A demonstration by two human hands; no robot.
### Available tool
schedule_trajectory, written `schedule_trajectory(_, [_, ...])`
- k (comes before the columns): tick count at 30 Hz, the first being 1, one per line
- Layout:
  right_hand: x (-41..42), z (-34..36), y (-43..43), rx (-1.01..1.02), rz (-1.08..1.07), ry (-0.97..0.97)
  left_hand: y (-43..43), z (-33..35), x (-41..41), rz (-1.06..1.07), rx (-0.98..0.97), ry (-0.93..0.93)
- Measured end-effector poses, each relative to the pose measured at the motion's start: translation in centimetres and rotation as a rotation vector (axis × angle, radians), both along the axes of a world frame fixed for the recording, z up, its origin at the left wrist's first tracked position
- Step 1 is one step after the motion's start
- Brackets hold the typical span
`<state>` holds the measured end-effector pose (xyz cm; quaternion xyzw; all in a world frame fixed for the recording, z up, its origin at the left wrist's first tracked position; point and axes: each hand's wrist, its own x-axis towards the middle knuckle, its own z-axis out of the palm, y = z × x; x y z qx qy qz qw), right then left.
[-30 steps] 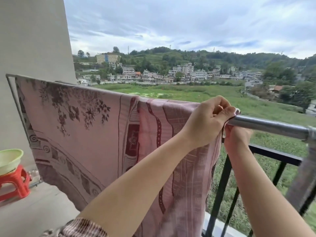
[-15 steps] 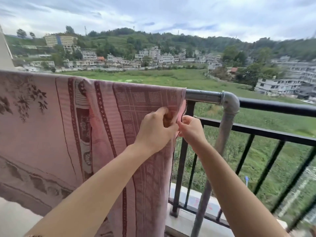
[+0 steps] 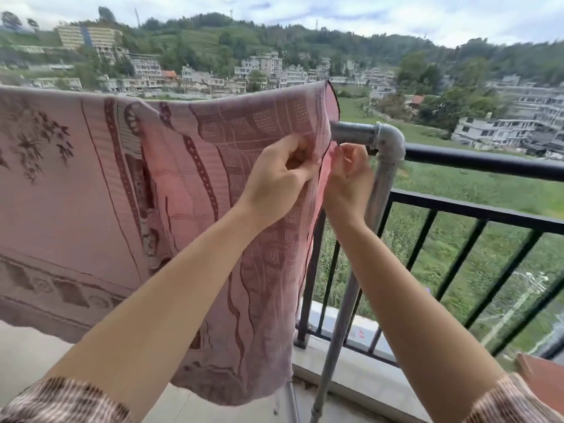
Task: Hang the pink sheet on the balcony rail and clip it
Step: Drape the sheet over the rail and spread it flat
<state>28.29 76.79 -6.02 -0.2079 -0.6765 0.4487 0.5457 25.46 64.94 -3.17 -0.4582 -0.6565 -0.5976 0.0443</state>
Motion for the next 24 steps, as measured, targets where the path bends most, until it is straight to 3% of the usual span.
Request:
schedule_trajectory(3, [0.4,-0.1,-0.7,-0.053,-0.065,0.045,-0.6,0.5,0.9,-0.178,-0.082,-0.053])
schedule_trajectory(6, [1.1,-1.2,-0.6,-0.104,0.054,-0.220,-1.5,-1.8,-0.2,-0.106,-0.357,-0.040])
schedule_trajectory(8, [2.2,-1.7,-0.6,-0.036,0.162,-0.384,-2.3,-3.2,-0.6,0.022,-0.420,-0.026])
schedule_trajectory(11, [4.4,-1.2,-0.9,0.081,0.160,-0.355,-3.0,-3.3,-0.1,0.097,-0.372,-0.056])
schedule_trajectory(15, [8.1,0.0,0.2,0.112,0.110,-0.102,-2.8,-2.6,1.2,0.177,-0.377,0.018])
schedule_trajectory(18, [9.7,0.5,2.6,0.046,0.077,0.013,-2.1,-2.2,2.0,0.233,-0.327,0.052])
schedule_trajectory(20, [9.8,0.9,4.5,-0.037,0.082,-0.014,-1.3,-1.7,2.3,0.300,-0.253,0.089])
schedule_trajectory(22, [9.3,1.3,6.6,-0.170,0.210,-0.097,-0.5,-1.2,2.6,0.384,-0.207,0.148])
schedule_trajectory(24, [8.2,1.7,8.6,-0.306,0.486,-0.178,0.5,-0.5,2.8,0.446,-0.212,0.191])
